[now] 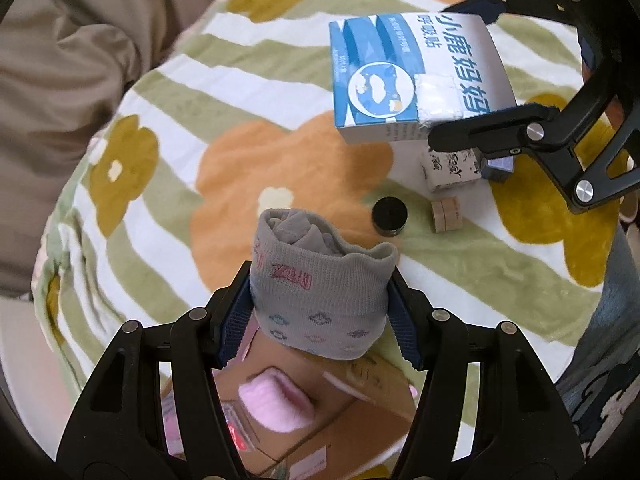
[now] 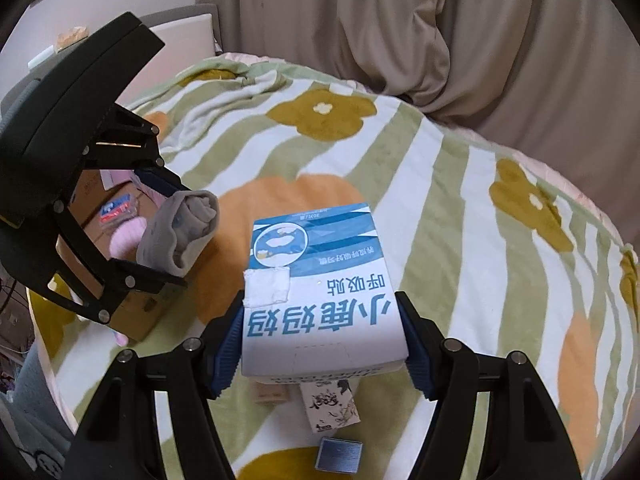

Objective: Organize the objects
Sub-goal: 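Grasp the white sock with the left tool while the right tool grasps the milk carton, then lower sock and milk carton into the box and open both tools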

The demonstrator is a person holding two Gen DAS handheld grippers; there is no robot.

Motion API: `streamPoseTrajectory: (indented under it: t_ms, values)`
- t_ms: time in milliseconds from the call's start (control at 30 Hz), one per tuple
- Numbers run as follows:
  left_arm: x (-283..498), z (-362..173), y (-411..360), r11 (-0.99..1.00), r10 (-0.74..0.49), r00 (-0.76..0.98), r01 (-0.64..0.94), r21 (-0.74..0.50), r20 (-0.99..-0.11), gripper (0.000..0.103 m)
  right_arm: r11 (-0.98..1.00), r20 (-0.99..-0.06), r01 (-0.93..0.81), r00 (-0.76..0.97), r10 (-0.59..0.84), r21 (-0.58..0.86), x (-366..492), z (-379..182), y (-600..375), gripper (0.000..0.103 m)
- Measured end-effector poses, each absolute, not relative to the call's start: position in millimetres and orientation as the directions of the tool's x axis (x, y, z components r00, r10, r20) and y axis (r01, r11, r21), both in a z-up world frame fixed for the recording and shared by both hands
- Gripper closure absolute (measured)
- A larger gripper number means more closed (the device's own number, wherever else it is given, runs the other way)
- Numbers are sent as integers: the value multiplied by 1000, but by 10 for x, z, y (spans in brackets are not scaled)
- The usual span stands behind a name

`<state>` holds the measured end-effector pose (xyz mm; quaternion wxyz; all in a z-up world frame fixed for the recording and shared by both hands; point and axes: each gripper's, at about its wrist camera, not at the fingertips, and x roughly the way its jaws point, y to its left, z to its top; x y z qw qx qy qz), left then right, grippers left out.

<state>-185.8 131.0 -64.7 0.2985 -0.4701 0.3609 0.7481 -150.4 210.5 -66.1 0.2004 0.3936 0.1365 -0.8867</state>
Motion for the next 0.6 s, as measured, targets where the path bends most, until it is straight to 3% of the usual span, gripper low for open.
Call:
streamPoseTrajectory:
  t_ms: [267,600]
  values:
    - [-1718,-277,711,-648,116,-450,-710,276,-885,44,-876,-732,477,-622,-278,-73,-1443,-383,1701,38]
    - [-1744,-240,-286,-779,79,-489,-574,253,-869,44,-850,-731,523,-602,-320,-59,-1494,-363,1009,38]
